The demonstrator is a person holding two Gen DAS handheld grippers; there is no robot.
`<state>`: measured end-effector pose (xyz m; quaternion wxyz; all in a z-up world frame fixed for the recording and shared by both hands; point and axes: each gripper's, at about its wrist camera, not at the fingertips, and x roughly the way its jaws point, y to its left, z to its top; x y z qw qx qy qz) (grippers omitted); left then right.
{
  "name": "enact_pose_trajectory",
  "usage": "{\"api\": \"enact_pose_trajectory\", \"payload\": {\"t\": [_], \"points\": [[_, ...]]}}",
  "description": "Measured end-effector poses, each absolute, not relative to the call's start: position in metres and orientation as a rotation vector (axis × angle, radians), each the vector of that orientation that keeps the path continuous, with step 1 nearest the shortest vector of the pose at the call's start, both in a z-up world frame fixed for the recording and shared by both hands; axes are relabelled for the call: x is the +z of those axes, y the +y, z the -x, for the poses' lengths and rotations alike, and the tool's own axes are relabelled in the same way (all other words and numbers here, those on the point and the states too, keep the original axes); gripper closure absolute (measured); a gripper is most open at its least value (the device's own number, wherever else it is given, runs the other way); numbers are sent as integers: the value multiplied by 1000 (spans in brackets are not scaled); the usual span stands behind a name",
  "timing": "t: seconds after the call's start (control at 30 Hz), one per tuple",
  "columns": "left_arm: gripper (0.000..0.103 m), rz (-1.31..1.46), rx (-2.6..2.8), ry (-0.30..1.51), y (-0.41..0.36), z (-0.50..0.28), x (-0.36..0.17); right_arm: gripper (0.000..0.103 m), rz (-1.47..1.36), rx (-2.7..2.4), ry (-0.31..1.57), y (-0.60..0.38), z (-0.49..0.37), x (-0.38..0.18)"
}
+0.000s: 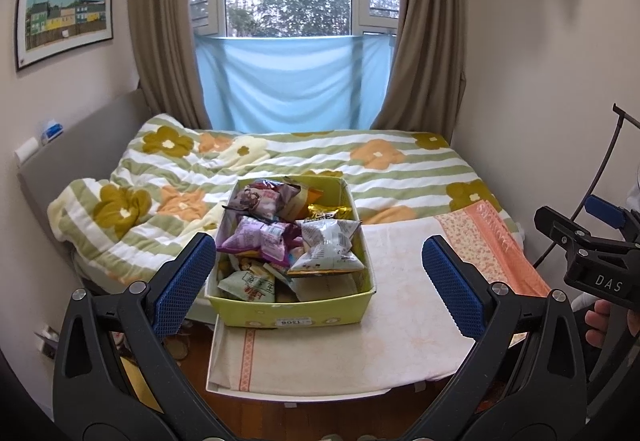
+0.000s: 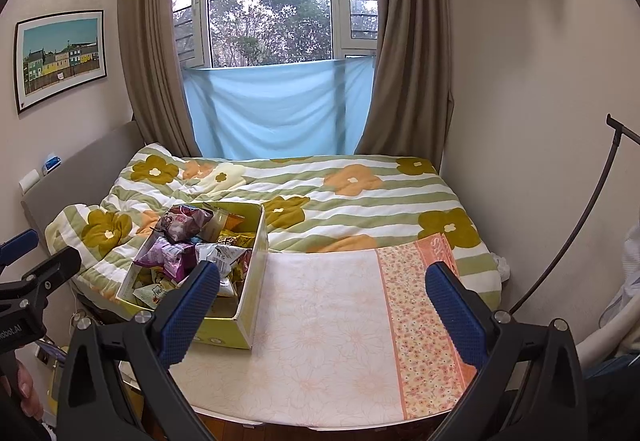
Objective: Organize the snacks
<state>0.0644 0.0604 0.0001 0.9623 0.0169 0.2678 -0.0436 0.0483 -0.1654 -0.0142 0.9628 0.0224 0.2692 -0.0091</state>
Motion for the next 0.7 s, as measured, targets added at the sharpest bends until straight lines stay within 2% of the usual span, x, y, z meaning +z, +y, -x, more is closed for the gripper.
{"api": "enact_pose_trajectory", "payload": {"t": [0.7], "points": [[1,-62,-77,506,45,-58,1,1,-56,-12,566,-167,-48,-19]]}}
